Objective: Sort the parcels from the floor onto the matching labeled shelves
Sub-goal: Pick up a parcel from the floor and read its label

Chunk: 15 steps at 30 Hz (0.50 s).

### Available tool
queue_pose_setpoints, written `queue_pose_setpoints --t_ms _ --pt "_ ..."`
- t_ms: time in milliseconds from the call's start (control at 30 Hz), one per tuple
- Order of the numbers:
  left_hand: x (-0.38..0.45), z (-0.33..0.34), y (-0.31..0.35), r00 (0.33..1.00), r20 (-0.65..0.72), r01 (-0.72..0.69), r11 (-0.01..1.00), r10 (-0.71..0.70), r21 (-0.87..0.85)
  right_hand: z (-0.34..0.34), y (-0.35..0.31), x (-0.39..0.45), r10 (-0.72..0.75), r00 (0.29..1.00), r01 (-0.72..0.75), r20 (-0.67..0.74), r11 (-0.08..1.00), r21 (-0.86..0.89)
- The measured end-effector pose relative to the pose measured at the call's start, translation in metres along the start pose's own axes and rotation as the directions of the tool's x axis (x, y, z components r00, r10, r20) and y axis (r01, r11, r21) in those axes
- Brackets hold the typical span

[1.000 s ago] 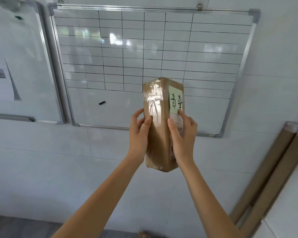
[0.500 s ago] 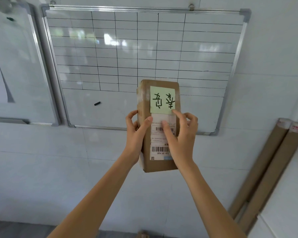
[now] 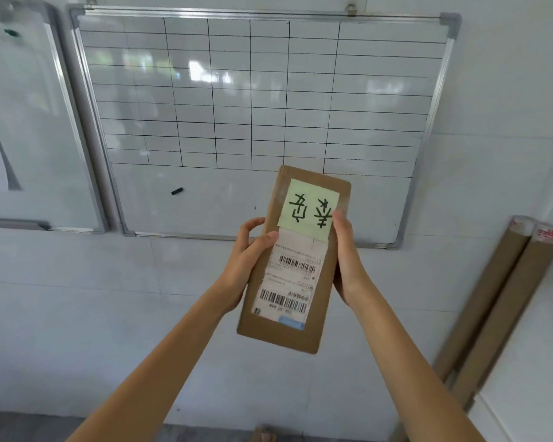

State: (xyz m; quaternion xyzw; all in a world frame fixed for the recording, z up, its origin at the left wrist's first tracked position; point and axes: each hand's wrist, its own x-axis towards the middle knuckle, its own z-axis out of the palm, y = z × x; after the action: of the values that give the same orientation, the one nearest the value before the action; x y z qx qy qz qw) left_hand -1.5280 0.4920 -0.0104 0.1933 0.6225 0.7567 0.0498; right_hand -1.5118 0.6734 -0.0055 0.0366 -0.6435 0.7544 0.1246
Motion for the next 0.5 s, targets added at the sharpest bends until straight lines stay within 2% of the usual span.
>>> queue_pose_setpoints --t_ms 133,333,500 --pt "-0.002 -0.011 0.005 0.99 0.125 0.046 0.993 -0.059 0.105 -0.01 -0.008 0.006 0.043 0.998 -0.037 -0.056 0.993 0.108" --pt "-0.006 -0.011 0.003 0.989 0.128 0.057 0.987 -0.076 0.148 -0.006 -0.008 0.007 0.051 0.983 -0.012 -0.176 0.976 0.217" --pt "-0.016 -0.028 -0.001 0.975 0.151 0.12 0.957 -0.164 0.264 -0.02 -0.002 0.006 0.091 0.955 0.017 -0.281 0.933 0.36"
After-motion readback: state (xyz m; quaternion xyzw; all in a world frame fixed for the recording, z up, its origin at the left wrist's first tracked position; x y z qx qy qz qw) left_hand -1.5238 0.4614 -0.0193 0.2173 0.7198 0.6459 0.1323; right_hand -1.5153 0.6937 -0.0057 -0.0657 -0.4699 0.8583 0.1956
